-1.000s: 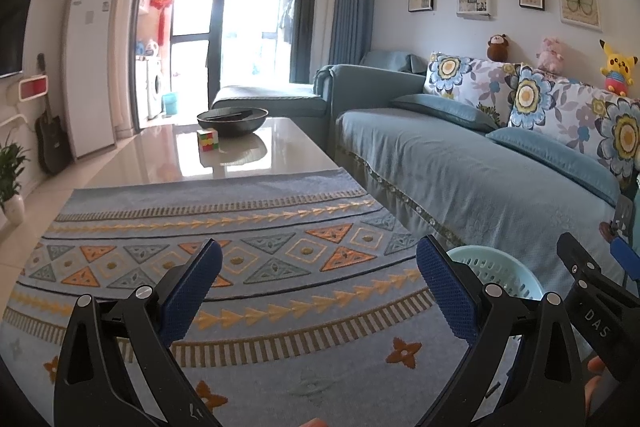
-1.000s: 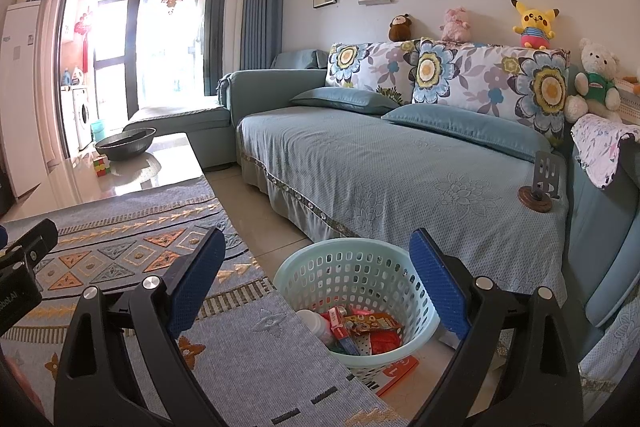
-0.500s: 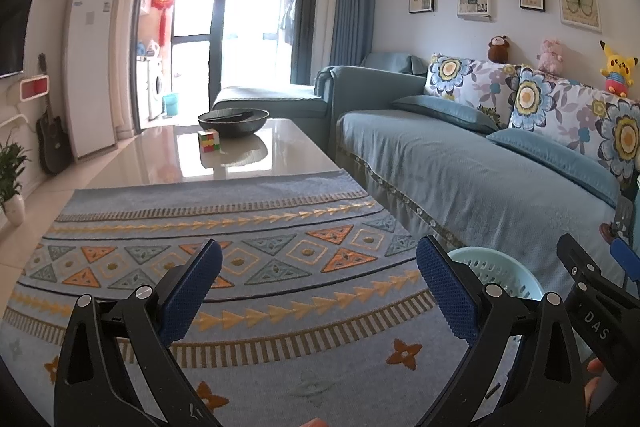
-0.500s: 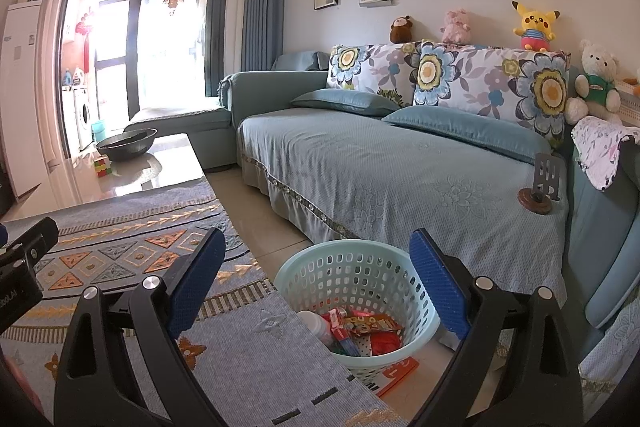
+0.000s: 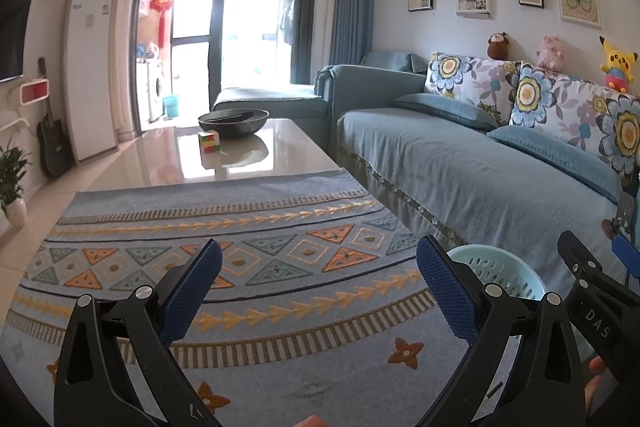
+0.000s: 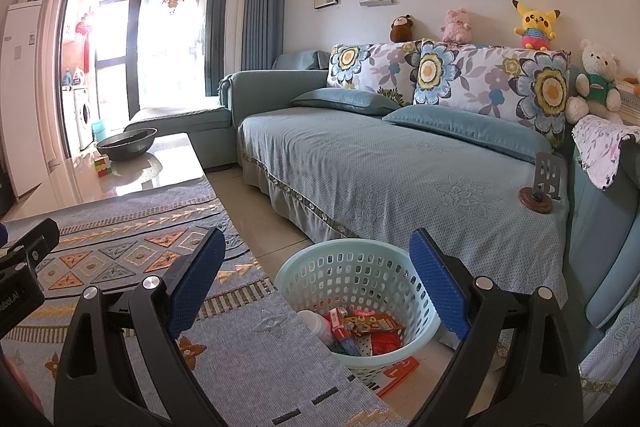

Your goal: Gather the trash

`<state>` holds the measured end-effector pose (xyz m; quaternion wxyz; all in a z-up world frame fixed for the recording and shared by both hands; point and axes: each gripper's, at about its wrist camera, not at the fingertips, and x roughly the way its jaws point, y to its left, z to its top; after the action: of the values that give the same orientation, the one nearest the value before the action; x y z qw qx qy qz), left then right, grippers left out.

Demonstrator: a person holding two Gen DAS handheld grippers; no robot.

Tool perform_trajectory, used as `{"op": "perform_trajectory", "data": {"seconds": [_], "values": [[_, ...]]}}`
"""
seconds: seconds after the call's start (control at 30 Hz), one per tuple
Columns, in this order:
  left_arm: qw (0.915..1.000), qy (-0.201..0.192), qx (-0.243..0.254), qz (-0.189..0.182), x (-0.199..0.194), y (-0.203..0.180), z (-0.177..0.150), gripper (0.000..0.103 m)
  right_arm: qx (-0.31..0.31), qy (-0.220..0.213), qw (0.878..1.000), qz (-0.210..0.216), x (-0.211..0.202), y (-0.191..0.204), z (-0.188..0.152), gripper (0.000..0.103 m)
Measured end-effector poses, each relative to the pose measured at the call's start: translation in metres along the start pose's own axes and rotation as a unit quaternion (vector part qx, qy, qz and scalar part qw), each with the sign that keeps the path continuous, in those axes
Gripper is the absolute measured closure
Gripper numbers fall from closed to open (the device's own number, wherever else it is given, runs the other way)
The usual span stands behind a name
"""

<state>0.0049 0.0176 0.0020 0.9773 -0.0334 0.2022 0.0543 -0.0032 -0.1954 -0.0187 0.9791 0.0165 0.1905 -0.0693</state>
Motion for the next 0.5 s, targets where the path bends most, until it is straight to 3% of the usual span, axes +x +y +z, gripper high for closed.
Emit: {"op": "perform_trajectory", "data": {"seconds": [0.5], "values": [[0.9999,-0.002,0.001,0.015,0.0011,0.0032,-0.0013,0.008,0.001,-0.001,1.0,0.0,-0.0008,0.0007,-0.0003,0.014]]}}
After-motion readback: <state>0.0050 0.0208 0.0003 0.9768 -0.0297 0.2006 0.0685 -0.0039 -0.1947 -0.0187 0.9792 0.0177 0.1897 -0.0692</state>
